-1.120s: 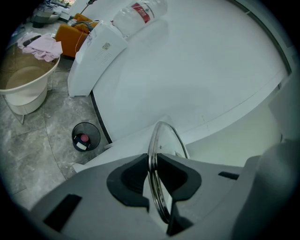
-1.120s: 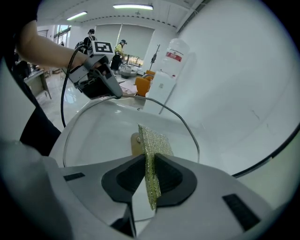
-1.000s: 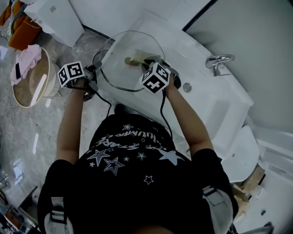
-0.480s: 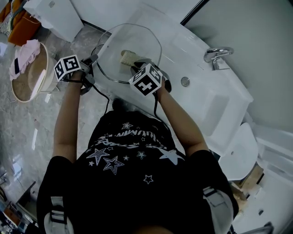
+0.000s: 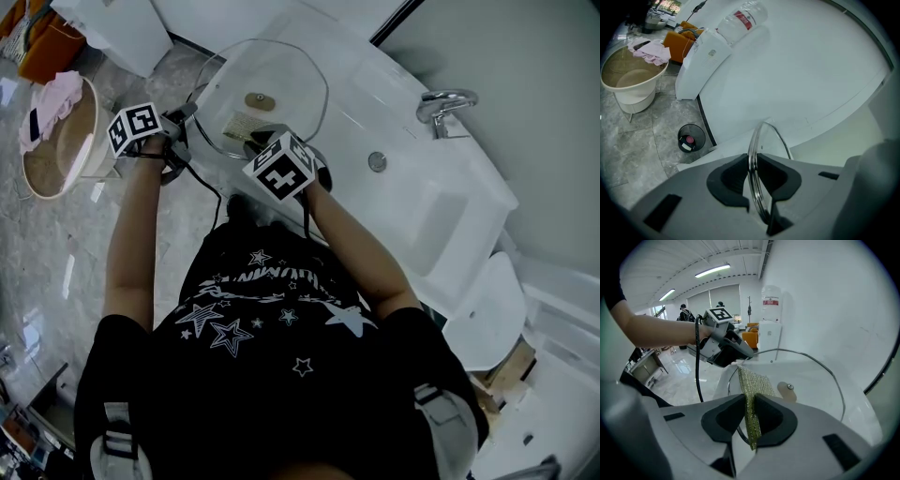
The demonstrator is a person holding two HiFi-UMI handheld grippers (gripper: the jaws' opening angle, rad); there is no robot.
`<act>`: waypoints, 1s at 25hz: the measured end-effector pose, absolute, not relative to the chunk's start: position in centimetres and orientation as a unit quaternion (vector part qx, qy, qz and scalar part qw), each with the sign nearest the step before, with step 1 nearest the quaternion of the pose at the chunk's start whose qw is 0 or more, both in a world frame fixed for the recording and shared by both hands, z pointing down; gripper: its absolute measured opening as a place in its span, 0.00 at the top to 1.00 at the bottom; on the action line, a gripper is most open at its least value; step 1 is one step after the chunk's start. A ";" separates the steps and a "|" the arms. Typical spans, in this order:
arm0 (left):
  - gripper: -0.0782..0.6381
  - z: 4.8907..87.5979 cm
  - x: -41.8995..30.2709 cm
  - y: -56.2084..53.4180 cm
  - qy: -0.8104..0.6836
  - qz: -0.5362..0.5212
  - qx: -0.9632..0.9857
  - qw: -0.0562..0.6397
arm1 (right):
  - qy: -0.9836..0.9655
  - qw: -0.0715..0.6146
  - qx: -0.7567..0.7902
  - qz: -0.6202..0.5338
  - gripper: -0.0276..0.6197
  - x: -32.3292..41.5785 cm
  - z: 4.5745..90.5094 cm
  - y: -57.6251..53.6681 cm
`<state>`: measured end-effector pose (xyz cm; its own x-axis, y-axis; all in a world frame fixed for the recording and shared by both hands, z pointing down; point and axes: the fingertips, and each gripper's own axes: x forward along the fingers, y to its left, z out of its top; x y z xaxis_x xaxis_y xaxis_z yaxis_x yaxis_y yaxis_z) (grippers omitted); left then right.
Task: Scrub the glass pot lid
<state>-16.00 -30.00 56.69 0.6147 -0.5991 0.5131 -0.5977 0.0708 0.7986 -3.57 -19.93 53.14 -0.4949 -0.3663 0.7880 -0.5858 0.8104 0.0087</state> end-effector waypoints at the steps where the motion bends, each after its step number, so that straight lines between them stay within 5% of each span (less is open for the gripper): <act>1: 0.80 56.7 -16.0 -30.0 -0.440 -0.001 0.681 0.585 | -0.857 0.414 0.274 0.135 0.85 -3.9 53.0 -19.8; 18: 0.79 56.4 -15.7 -30.1 -0.440 -0.015 0.691 0.573 | -0.884 0.355 0.259 0.159 0.85 -5.1 50.9 -20.3; 25: 0.69 54.9 -16.1 -30.0 -0.459 -0.040 0.701 0.544 | -0.887 0.335 0.277 0.156 0.85 -3.4 49.7 -21.2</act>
<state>-16.11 -30.01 54.89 0.5747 -0.6876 0.4438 -0.6002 0.0146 0.7997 -3.37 -21.22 49.67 -0.6223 -0.3869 0.6804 -0.5954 0.7983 -0.0906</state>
